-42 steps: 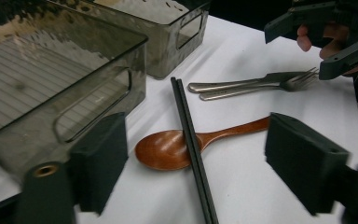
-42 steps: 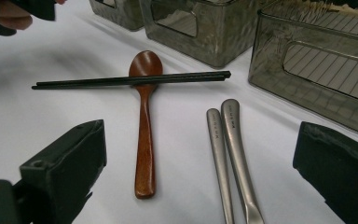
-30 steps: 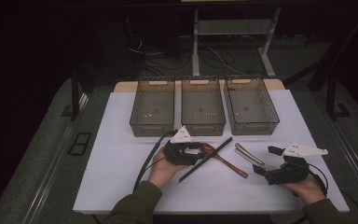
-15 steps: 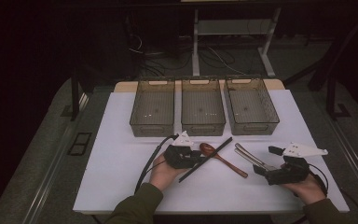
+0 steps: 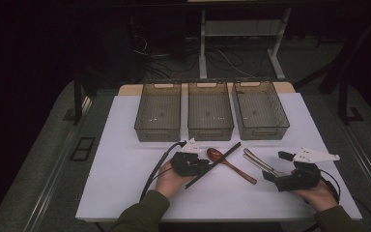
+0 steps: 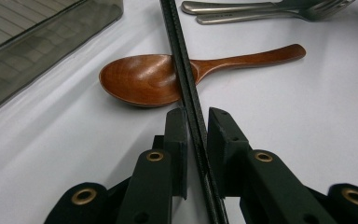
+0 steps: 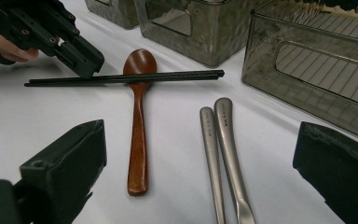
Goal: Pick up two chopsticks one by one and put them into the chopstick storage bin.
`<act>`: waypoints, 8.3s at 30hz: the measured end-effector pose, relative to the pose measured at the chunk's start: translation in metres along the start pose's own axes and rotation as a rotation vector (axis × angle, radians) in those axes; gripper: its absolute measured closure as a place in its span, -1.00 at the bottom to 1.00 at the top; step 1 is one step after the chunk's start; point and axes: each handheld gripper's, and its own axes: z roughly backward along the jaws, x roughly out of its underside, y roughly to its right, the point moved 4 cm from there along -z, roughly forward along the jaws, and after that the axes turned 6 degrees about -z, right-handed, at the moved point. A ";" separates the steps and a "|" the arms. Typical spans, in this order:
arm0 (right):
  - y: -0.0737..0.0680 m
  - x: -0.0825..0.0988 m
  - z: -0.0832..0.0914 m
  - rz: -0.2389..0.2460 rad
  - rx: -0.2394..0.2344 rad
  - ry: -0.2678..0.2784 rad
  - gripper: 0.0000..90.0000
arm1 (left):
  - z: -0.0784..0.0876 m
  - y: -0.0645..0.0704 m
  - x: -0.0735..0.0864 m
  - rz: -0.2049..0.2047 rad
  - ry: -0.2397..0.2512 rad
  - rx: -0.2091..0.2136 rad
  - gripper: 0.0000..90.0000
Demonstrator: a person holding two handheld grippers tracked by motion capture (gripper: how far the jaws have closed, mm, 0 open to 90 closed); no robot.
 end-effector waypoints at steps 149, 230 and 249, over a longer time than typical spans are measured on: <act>0.005 0.000 0.004 -0.024 0.010 0.014 -0.96 | 0.135 -0.148 -0.052 0.165 0.145 -0.339 0.90; 0.006 0.001 0.004 -0.037 0.009 0.014 -0.96 | 0.131 -0.077 -0.052 0.063 0.174 -0.240 -0.37; -0.005 0.000 0.000 -0.006 -0.053 0.024 -0.96 | 0.094 -0.023 -0.015 0.007 0.183 -0.191 -0.57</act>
